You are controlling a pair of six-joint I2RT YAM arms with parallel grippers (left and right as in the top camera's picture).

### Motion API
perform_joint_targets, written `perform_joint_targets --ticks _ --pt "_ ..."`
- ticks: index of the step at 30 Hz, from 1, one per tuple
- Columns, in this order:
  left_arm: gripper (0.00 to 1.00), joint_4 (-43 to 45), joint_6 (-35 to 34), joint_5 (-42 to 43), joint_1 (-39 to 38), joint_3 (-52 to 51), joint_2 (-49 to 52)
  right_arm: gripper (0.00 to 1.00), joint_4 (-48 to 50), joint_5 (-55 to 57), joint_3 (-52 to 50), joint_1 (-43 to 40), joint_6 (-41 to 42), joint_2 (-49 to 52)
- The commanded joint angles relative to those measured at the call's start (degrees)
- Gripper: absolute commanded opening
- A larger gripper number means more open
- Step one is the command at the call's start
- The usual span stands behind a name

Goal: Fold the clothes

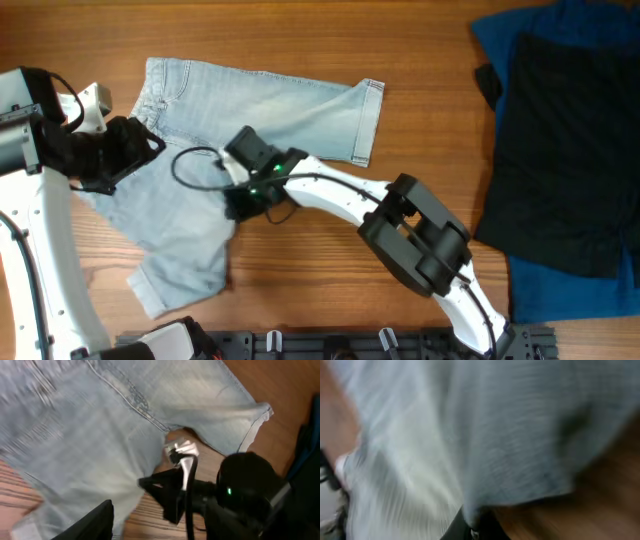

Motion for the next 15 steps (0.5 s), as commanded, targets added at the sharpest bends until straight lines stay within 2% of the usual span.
perform_joint_targets --ticks 1,4,6,9,13,15 --pt "0.61 0.68 1.14 0.92 -0.11 0.48 -3.04 0.04 -11.98 16.50 4.22 -9.31 -9.94 -9.38" --pt "0.61 1.09 1.14 0.94 -0.11 0.48 -3.58 0.04 -17.33 19.69 6.93 -14.27 -16.26 -17.14" --pt "0.61 1.07 1.14 0.94 -0.11 0.48 -3.61 0.04 -18.03 19.61 6.95 -15.43 -16.26 -21.33" --pt "0.61 1.05 1.11 0.94 -0.11 0.48 -3.58 0.04 -18.45 15.32 6.84 -11.87 -15.82 -22.05" --pt "0.61 0.02 1.11 0.94 -0.11 0.48 -3.58 0.04 -19.89 14.45 5.55 -4.42 -10.95 -19.08" --pt "0.62 -0.26 1.11 0.96 -0.11 0.48 -3.61 0.14 -22.64 18.80 5.53 -2.47 -10.91 -18.36"
